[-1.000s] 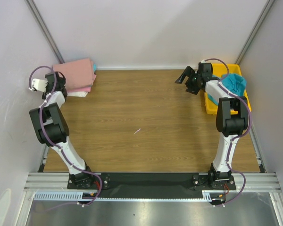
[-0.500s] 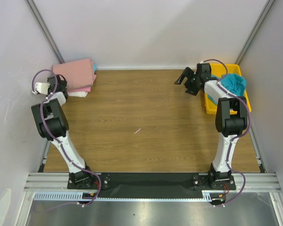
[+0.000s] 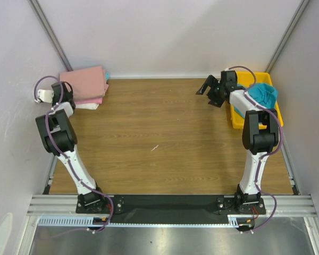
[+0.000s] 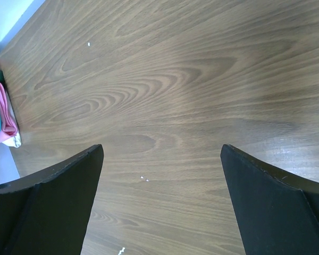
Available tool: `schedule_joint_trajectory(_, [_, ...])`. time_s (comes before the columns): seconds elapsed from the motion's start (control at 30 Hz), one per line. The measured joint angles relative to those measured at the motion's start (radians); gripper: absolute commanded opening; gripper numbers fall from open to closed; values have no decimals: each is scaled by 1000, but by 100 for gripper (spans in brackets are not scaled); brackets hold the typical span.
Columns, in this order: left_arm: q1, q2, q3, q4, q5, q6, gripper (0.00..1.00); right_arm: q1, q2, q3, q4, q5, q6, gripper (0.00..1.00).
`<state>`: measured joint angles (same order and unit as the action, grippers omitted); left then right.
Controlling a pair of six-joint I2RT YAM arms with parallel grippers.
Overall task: Fold and stack the t-shirts
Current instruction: Neatly place the folded tshirt to the corner
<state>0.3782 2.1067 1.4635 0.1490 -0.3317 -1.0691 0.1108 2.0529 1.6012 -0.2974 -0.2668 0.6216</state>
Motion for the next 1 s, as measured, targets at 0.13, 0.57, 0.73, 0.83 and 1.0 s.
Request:
schedule_joint_trajectory(0.13, [0, 11, 7, 18, 1, 19, 15, 5, 0, 0, -5, 0, 1, 100])
schedule_joint_trajectory(0.57, [0, 15, 13, 239, 31, 218, 11, 14, 14, 26, -14, 0, 8, 100])
schedule_joint_trajectory(0.73, [0, 26, 64, 292, 79, 311, 12, 18, 17, 26, -19, 0, 7, 100])
schedule_joint_trajectory(0.83, [1, 27, 74, 312, 95, 350, 15, 19, 17, 26, -20, 0, 7, 100])
schedule_joint_trajectory(1.0, [8, 29, 48, 311, 102, 363, 24, 19, 17, 26, -20, 0, 7, 100])
